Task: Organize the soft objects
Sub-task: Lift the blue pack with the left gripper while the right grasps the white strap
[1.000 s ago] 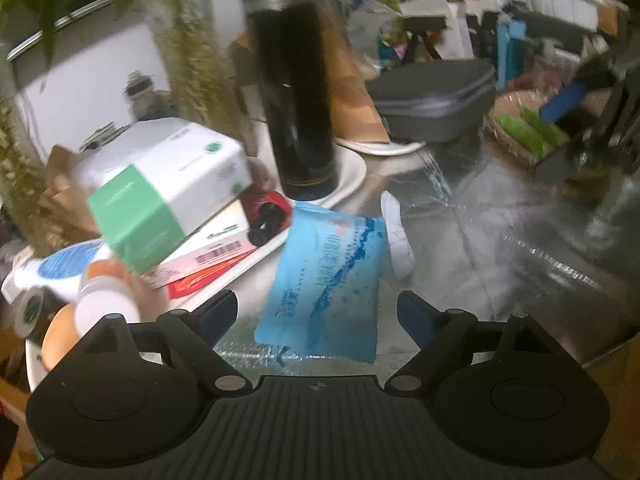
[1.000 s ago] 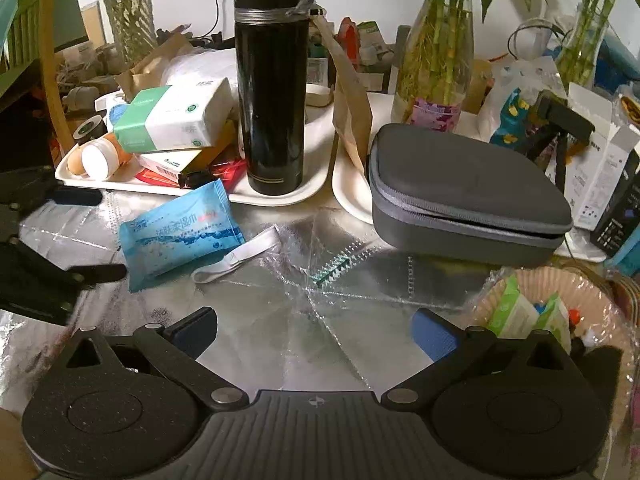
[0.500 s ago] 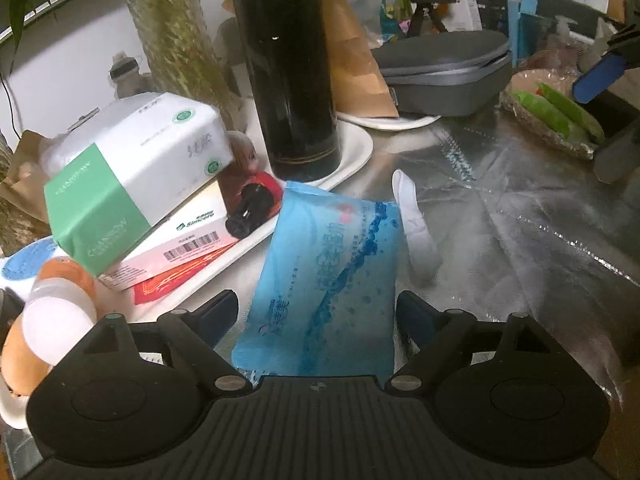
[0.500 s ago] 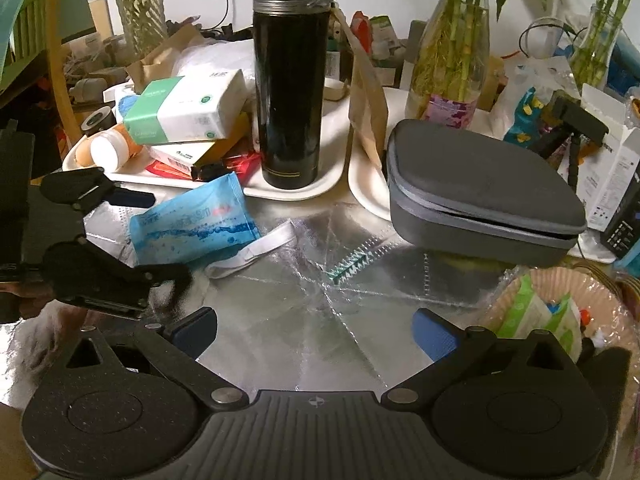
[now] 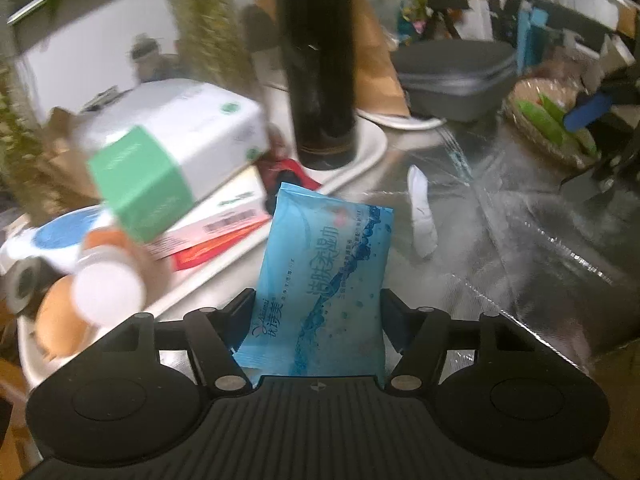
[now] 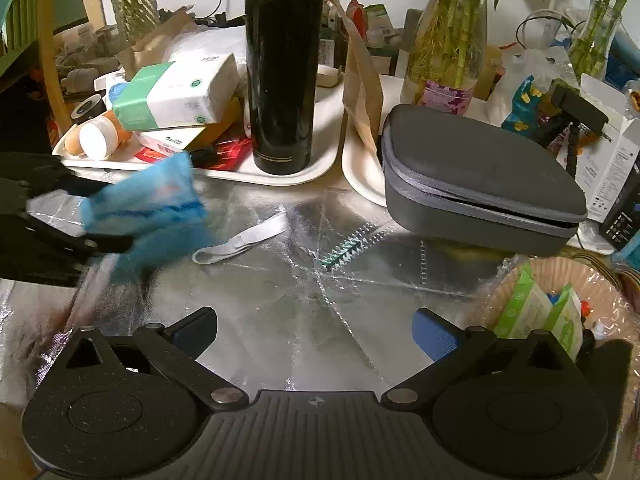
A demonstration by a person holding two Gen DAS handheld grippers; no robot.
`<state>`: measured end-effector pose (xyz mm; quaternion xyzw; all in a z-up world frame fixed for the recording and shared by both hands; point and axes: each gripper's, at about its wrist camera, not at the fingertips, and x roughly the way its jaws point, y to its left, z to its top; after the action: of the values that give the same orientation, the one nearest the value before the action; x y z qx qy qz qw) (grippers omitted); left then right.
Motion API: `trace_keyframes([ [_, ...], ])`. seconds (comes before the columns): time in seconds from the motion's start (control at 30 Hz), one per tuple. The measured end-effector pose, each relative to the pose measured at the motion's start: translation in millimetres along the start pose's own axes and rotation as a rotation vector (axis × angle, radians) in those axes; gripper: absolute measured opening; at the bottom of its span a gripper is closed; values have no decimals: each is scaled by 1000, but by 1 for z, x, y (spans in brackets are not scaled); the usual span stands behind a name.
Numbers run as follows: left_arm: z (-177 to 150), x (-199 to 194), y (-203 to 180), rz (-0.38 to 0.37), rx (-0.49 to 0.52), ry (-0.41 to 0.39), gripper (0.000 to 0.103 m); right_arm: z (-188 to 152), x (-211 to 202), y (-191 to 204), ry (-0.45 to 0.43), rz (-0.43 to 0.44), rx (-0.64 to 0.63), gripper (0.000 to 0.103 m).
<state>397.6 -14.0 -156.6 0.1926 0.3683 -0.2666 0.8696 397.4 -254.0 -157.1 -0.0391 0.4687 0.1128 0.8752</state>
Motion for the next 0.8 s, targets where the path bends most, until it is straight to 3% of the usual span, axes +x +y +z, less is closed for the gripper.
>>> trace_keyframes([
  [0.27,-6,-56,12,75,-77,-26,64,3,4,6,-42,67,-24,103],
  [0.6,-7,-132,18,157,-265,-75,64,8,22,21,-73,214,-84,102],
  [0.8,-7,-156,11,159,-315,-129,64,12,48,24,-43,277,-86,91],
])
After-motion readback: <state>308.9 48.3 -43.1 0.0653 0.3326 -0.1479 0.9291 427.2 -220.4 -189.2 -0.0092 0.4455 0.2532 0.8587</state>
